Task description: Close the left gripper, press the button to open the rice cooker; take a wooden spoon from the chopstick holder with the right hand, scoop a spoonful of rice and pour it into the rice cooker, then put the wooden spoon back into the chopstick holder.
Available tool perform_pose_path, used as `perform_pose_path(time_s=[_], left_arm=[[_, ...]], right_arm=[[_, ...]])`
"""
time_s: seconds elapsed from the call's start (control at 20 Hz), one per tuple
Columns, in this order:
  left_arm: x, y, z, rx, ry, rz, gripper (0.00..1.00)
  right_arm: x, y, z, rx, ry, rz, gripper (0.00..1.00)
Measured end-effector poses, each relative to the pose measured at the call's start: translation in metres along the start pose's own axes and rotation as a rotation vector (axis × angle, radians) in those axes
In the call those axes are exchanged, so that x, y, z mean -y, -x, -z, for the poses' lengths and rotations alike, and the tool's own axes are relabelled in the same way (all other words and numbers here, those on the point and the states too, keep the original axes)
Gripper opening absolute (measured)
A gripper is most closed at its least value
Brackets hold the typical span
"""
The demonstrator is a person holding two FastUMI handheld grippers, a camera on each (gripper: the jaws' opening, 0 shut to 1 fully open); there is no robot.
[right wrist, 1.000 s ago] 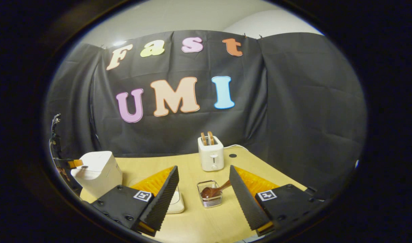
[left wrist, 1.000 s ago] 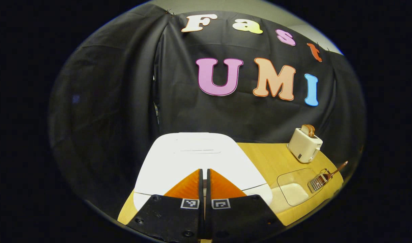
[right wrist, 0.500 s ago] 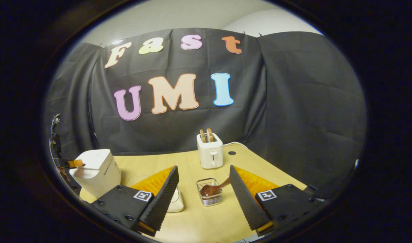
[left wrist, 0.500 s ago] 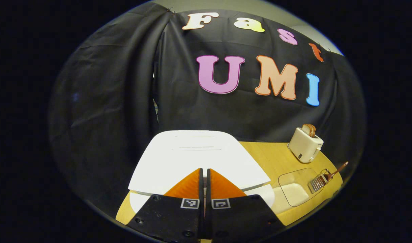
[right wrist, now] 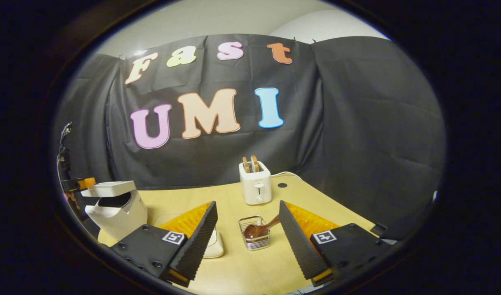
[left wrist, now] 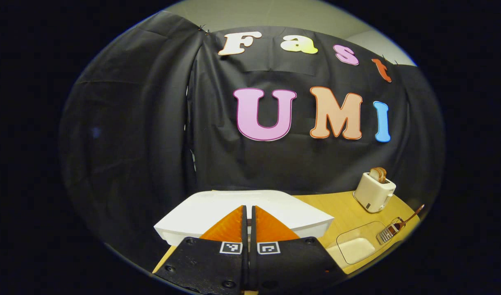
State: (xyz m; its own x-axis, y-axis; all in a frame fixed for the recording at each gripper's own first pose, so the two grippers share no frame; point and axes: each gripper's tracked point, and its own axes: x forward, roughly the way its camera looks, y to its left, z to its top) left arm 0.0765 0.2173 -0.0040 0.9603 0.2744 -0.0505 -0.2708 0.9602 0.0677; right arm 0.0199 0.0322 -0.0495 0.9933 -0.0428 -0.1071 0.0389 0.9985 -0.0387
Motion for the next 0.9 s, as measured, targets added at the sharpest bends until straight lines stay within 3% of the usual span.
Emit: perform_pose_path(time_s=[0.55, 0.9], left_arm=[[-0.004, -0.012, -0.072, 0.155, 0.022, -0.007, 0.00], [0.004, 0.015, -0.109, 0.228, -0.032, -0.021, 0.00]], right_arm=[[0.016, -0.003, 0.026, -0.049, -0.031, 0.017, 0.95], [0.041, -0.012, 0.040, -0.063, -0.063, 0.019, 0.95]])
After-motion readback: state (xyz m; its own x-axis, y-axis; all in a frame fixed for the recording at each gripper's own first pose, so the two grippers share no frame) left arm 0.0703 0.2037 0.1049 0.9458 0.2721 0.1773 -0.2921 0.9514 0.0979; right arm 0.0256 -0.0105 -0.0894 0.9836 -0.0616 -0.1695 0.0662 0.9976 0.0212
